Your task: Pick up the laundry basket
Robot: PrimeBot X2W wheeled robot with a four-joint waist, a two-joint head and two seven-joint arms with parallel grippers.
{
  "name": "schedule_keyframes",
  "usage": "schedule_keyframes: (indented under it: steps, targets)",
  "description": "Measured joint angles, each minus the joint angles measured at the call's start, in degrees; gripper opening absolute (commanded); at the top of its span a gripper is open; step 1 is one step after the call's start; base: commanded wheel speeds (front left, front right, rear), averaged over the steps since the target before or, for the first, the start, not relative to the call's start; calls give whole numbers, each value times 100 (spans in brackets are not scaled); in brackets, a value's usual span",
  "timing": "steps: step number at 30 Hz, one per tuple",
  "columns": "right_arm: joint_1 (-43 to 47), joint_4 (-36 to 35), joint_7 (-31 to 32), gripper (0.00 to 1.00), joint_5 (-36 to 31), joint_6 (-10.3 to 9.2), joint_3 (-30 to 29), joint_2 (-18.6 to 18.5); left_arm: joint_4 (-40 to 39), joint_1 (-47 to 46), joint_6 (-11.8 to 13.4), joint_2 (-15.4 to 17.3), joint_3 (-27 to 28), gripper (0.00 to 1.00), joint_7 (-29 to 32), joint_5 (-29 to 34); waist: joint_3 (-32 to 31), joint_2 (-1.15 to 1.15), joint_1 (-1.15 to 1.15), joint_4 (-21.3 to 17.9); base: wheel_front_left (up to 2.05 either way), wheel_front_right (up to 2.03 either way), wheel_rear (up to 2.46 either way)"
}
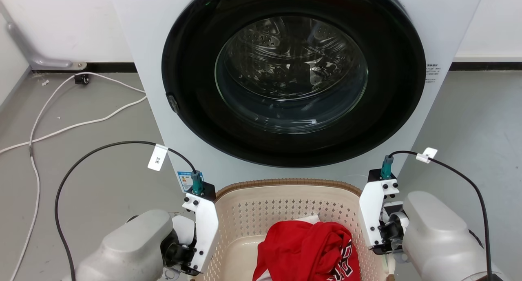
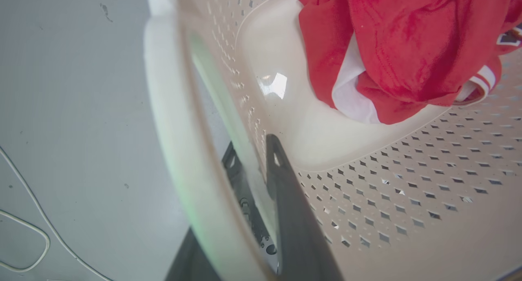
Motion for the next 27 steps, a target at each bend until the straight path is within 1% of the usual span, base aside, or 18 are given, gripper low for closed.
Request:
schedule_keyframes:
  steps: [8,27]
  targets:
    - [4,-1,-21,0,49,0,36,-2,34,4,0,-12,-2,0,-10,-84,-36,0,1,5,0,0,0]
    - [2,58,-99,0,-1,1,-19,1,116,9,0,-43,-5,0,-23,-38,-44,0,1,61,0,0,0]
